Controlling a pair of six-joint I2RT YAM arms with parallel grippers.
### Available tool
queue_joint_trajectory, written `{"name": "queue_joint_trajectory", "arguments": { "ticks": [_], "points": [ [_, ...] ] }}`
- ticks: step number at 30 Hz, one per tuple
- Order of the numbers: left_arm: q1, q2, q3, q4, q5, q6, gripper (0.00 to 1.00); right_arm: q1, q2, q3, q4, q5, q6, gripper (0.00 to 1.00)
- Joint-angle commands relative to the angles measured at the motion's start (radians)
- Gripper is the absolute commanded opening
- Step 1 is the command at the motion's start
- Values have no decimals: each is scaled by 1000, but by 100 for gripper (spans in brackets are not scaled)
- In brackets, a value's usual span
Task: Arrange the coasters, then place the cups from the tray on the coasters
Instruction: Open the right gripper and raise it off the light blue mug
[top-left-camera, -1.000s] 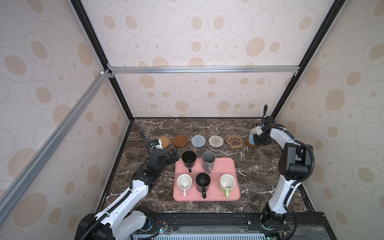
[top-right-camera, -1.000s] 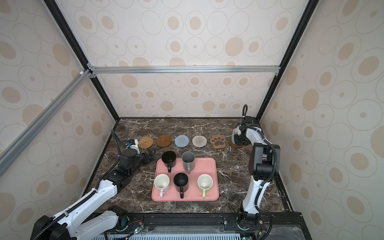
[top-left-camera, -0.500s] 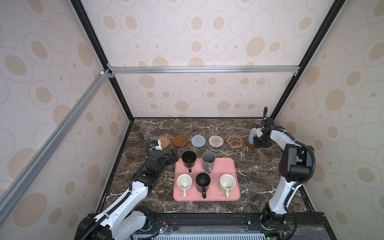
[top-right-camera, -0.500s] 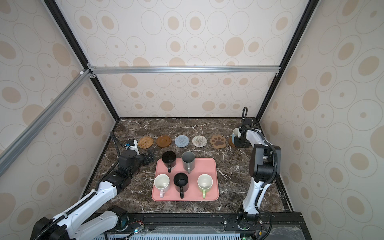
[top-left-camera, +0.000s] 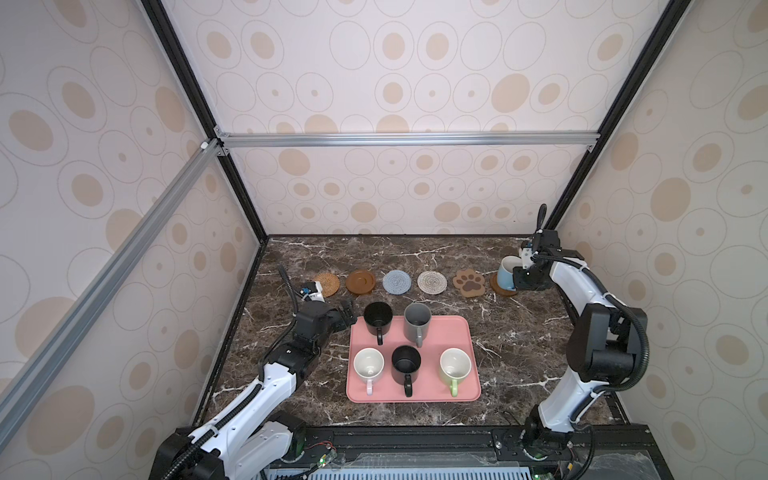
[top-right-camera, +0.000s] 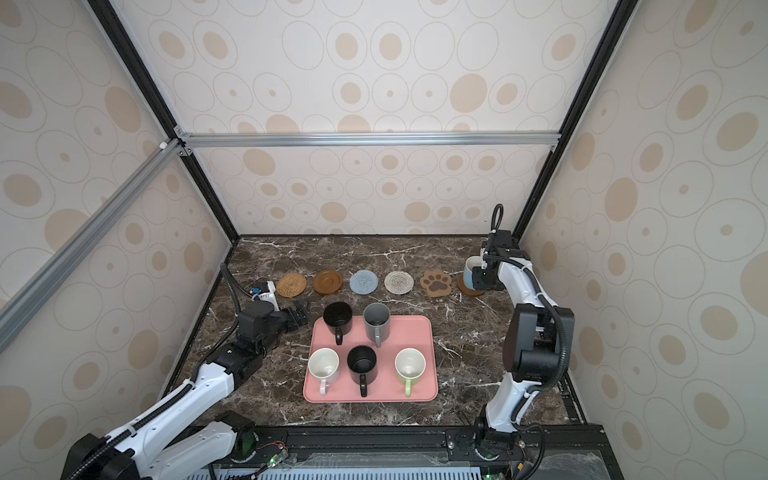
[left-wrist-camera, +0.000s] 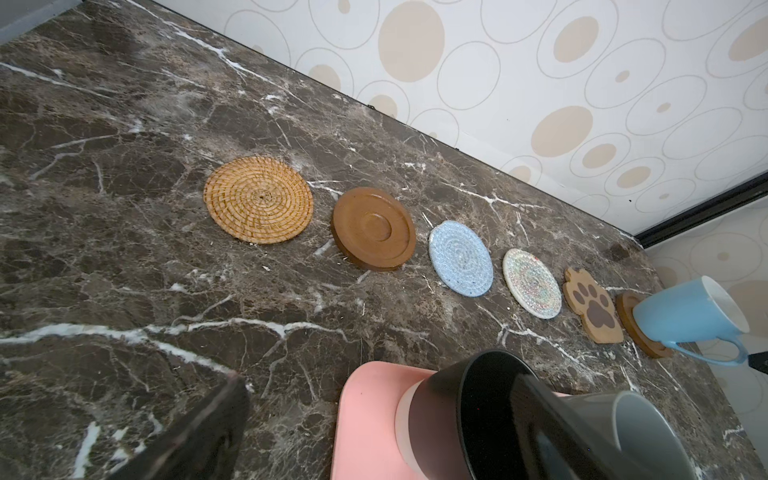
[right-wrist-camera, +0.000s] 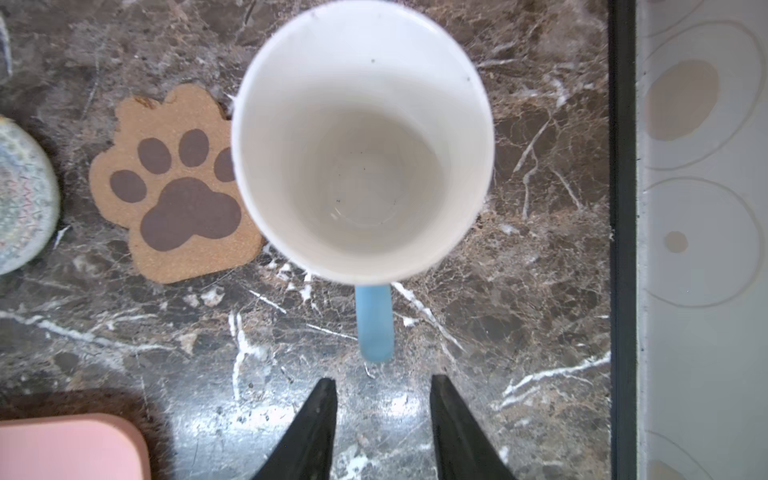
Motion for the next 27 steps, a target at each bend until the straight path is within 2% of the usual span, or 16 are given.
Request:
{"name": "queue_joint_trajectory", "arguments": {
  "ticks": [1,7,17,27],
  "points": [
    [-8,-10,8,23,-22,13,100,15,-70,-25,-40,-23,23,41],
    [-8,-2,17,19,-23,16,100,64,-108,-13,-102,4,99,41],
    [-8,-13,29,-29,-18,3,100,208,-196,4,-182,57,266,41],
    [-8,-31,17,-37,-25,-30,100,383,-204,17,-229,81,407,41]
  ]
}}
